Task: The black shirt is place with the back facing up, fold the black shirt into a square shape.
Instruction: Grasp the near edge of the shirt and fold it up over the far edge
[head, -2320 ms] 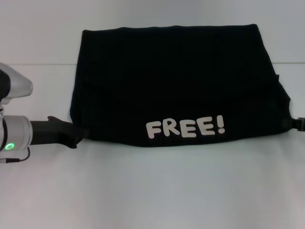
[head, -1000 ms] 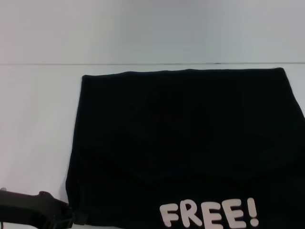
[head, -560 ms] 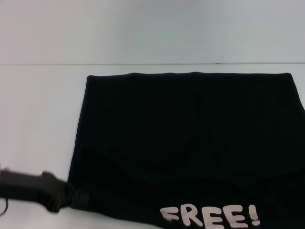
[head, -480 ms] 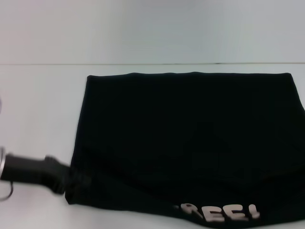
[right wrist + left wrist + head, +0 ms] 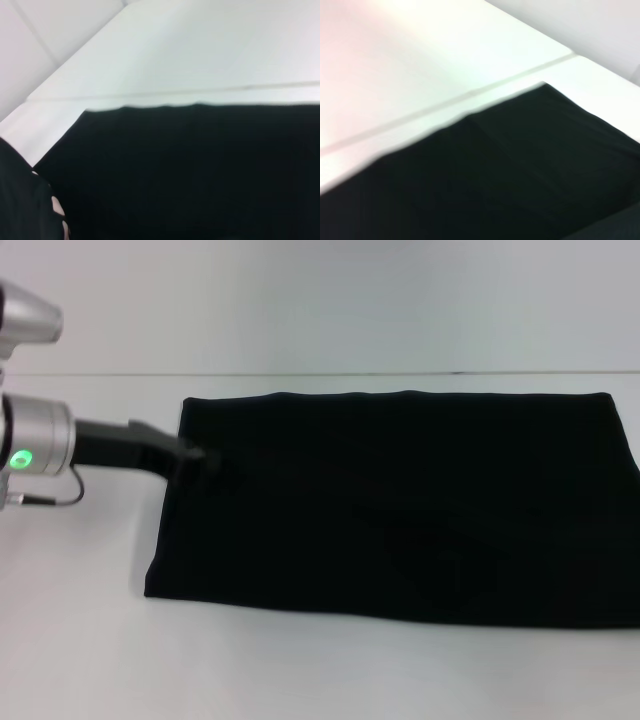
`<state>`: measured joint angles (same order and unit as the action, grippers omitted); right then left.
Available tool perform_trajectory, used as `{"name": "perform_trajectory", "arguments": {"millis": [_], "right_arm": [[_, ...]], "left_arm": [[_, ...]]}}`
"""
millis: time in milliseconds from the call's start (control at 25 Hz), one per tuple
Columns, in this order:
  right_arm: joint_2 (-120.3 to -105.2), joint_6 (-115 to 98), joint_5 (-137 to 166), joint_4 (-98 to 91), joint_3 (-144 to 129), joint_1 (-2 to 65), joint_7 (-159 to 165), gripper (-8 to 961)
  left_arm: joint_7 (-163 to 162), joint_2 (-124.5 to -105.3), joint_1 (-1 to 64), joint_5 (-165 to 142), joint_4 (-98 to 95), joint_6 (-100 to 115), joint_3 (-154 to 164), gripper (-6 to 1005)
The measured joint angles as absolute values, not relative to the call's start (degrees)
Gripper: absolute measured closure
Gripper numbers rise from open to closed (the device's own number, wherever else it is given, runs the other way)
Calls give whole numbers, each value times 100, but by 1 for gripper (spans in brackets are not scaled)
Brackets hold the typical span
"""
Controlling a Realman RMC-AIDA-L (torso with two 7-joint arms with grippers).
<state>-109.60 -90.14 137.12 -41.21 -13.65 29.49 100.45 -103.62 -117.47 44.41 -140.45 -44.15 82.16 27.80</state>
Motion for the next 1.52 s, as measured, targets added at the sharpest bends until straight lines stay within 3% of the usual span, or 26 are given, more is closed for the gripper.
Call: {"name": "perform_trajectory", "arguments": {"millis": [320,680,1520], "right_arm": [[-10900,-7206,13716,-3117,-1395,3655,10129,913],[-10995,-5356,13701,-2470,-1497,4321,10209,912],[-10872,-4285,13706,-2444,-2159,4997,10527,913]], "left_arm": [[-10467,-11730,4863,-14088,-3864,6480,2890,991],[-10471,-11736,5094,-14089,-3554,5341,3462,990],[-10479,-11724,5234,-14048,-3540,4825,3534,989]]}}
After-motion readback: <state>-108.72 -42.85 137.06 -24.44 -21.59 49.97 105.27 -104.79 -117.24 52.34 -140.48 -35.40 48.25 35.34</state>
